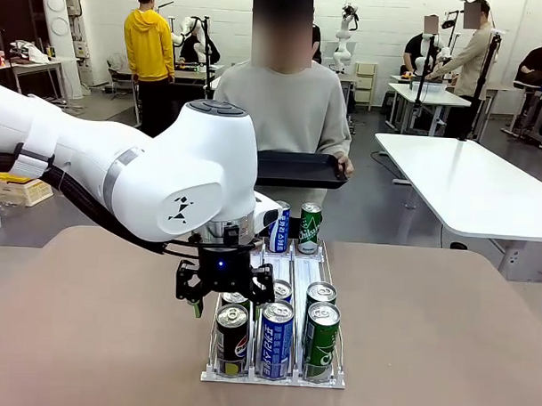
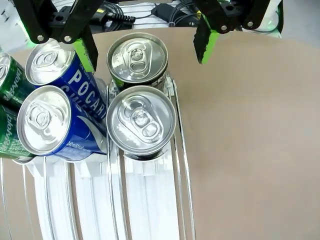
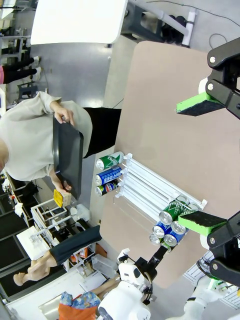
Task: Retrieve and hand over the desired beverage to the person.
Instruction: Pick up a can of the same type that the person held from the Automatic Can Dispenser.
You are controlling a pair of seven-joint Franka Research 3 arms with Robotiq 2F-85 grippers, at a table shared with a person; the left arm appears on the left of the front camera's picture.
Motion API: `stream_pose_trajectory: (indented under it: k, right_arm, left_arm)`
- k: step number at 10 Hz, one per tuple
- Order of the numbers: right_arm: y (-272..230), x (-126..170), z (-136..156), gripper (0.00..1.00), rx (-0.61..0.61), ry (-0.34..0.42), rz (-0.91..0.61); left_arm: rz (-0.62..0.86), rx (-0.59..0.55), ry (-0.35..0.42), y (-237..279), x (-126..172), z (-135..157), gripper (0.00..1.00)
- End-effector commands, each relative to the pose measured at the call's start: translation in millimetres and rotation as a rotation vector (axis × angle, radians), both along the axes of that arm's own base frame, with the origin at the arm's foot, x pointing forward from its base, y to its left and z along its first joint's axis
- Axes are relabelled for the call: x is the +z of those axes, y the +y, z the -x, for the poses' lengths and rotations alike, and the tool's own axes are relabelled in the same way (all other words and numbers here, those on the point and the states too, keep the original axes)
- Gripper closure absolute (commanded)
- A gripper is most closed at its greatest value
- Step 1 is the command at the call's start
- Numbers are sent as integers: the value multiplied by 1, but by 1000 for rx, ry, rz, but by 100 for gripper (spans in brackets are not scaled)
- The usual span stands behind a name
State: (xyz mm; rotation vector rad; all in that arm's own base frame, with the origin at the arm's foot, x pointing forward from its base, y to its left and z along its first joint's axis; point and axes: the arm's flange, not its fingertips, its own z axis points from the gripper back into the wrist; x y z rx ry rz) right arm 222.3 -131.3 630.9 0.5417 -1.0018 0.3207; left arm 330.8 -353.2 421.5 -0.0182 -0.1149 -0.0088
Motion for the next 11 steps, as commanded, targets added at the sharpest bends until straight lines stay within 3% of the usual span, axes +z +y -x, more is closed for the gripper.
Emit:
stream_pose_trajectory:
  k: [1, 7, 11]
  right_arm:
    - [0, -2, -2, 0, 21, -12, -10]
    - [0, -2, -2, 0, 21, -12, -10]
    - [0, -2, -2, 0, 21, -12, -10]
  left_arm:
    - [-9, 32, -43, -7, -5, -4, 0]
    - [-12, 32, -43, -8, -10, -8, 0]
    - [-17, 33, 18, -9, -14, -10, 0]
